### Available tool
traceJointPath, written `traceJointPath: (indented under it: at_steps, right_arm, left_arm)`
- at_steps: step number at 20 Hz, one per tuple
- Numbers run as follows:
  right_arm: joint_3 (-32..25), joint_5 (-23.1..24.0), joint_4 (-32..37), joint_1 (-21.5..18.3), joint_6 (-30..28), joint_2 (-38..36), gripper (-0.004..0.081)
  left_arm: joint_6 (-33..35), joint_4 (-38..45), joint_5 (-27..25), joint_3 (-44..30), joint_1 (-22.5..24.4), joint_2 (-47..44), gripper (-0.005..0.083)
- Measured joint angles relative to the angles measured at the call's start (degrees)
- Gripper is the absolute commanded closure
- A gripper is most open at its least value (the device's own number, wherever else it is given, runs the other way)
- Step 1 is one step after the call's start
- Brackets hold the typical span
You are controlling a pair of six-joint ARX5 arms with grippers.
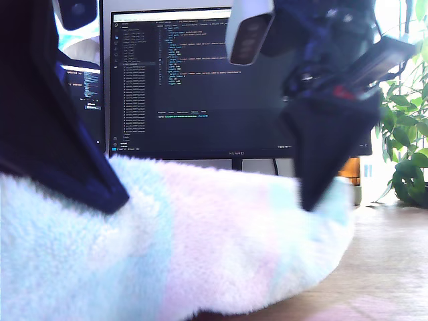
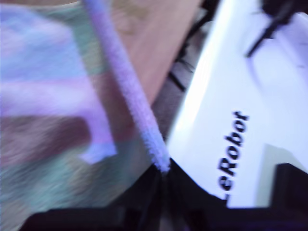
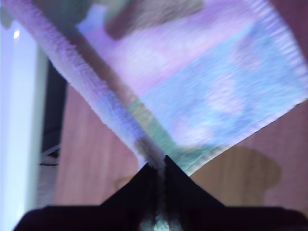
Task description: Fold the tea towel to a neat square and place it to the right
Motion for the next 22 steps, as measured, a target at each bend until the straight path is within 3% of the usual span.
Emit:
traceJointPath:
  at_steps: [9,22]
  right_arm:
    - [0.0,2.1,13.2,0.0,0.0,0.0,0.0782]
    - [0.0,2.7,24.0,3.0,-0.1,4.5,0.0782]
  left_arm:
    - [1.0,-7.0,-4.4,5.1,7.7,0.0,0.0793]
    - [1.3,-10.9,-13.6,5.1,9.3,0.4,0.0793]
